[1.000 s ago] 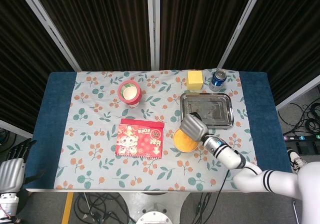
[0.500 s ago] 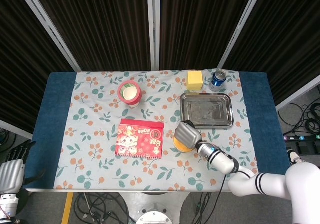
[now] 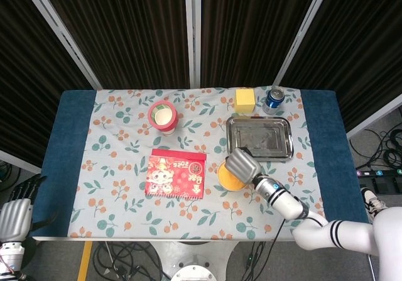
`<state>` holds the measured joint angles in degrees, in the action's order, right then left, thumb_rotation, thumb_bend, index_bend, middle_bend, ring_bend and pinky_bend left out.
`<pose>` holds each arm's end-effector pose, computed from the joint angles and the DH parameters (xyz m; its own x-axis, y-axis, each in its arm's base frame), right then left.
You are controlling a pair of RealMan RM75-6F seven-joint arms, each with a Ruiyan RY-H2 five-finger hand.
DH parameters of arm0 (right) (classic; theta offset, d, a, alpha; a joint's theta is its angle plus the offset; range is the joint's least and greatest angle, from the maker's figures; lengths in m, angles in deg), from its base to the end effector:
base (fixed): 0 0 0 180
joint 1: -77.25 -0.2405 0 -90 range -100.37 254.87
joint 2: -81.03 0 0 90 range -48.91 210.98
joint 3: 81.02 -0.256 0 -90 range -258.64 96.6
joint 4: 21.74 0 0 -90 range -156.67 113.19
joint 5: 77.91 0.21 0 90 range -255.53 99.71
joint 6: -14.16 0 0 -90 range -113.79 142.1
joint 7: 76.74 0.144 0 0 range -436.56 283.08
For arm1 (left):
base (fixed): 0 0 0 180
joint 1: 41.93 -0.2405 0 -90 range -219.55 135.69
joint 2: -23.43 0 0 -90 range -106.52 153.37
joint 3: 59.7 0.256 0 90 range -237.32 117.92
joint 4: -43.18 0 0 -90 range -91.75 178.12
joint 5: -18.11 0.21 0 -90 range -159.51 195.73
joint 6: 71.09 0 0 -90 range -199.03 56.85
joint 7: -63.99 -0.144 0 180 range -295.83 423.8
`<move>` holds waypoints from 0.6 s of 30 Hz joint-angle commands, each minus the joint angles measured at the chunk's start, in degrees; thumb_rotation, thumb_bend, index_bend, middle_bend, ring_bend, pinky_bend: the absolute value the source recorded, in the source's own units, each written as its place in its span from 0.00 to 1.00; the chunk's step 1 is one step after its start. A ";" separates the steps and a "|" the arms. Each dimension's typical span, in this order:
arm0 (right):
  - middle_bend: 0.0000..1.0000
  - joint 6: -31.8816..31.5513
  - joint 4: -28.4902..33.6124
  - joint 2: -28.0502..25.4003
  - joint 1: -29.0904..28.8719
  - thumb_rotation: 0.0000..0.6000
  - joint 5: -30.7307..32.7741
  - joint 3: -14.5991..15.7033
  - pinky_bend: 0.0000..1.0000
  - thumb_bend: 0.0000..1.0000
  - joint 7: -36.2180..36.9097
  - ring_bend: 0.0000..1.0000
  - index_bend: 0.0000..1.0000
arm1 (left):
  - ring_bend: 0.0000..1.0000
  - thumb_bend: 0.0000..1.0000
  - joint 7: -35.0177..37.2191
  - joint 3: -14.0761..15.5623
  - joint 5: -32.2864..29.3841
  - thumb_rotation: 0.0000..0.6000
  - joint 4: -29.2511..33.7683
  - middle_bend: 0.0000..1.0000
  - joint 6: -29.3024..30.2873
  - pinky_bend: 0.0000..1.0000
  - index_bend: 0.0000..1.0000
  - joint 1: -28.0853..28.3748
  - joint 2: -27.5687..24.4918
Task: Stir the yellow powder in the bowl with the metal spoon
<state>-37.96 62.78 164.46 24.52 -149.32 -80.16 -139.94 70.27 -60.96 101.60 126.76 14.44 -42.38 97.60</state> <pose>-0.1311 -0.3429 -0.0161 0.9318 0.3144 0.1817 0.0401 -0.5864 0.8090 -0.3454 0.1447 0.1148 0.2665 0.0447 0.9628 0.9542 0.1287 -0.2701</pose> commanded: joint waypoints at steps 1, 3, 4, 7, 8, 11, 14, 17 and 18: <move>0.97 0.39 -1.28 0.05 -0.71 1.00 -0.74 0.07 1.00 0.47 -1.55 0.95 0.81 | 0.12 0.22 0.00 0.00 -0.03 1.00 -0.01 0.18 -0.03 0.13 0.19 0.01 0.05; 0.97 0.65 -2.31 0.65 -1.16 1.00 -1.19 -0.03 1.00 0.47 -2.25 0.95 0.81 | 0.12 0.22 0.05 -0.01 -0.16 1.00 -0.06 0.18 -0.16 0.12 0.19 0.02 0.09; 0.97 0.88 -2.64 1.06 -1.31 1.00 -1.28 -0.01 1.00 0.47 -2.39 0.95 0.81 | 0.12 0.22 0.08 0.01 -0.23 1.00 -0.09 0.18 -0.22 0.12 0.19 0.00 0.10; 0.97 1.70 -4.04 2.71 -1.71 1.00 -1.94 0.58 1.00 0.47 -3.50 0.95 0.81 | 0.12 0.22 0.24 0.07 -0.40 1.00 -0.23 0.18 -0.40 0.12 0.19 -0.04 0.17; 0.97 2.12 -4.49 3.40 -1.75 1.00 -2.01 0.85 1.00 0.47 -3.71 0.95 0.81 | 0.12 0.22 0.30 0.09 -0.42 1.00 -0.29 0.18 -0.41 0.12 0.19 -0.07 0.20; 0.97 2.62 -5.09 4.69 -1.70 1.00 -2.25 1.20 1.00 0.47 -3.56 0.95 0.82 | 0.12 0.22 0.52 0.20 -0.54 1.00 -0.48 0.18 -0.40 0.13 0.19 -0.24 0.26; 0.97 1.96 -4.28 4.99 -1.12 1.00 -2.38 0.86 1.00 0.47 -1.69 0.95 0.82 | 0.12 0.22 0.70 0.22 -0.60 1.00 -0.61 0.18 -0.29 0.12 0.19 -0.39 0.31; 0.97 0.63 -2.47 3.98 -0.41 1.00 -2.98 0.52 1.00 0.48 0.06 0.95 0.82 | 0.12 0.22 0.77 0.25 -0.51 1.00 -0.62 0.18 -0.03 0.12 0.19 -0.54 0.28; 0.98 0.20 -1.90 3.53 -0.17 1.00 -3.05 0.40 1.00 0.48 0.43 0.95 0.83 | 0.12 0.22 0.73 0.24 -0.47 1.00 -0.61 0.18 0.06 0.12 0.19 -0.56 0.27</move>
<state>-37.04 60.05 168.62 23.88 -152.06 -79.51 -140.10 71.01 -60.72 101.12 126.15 14.50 -42.93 97.87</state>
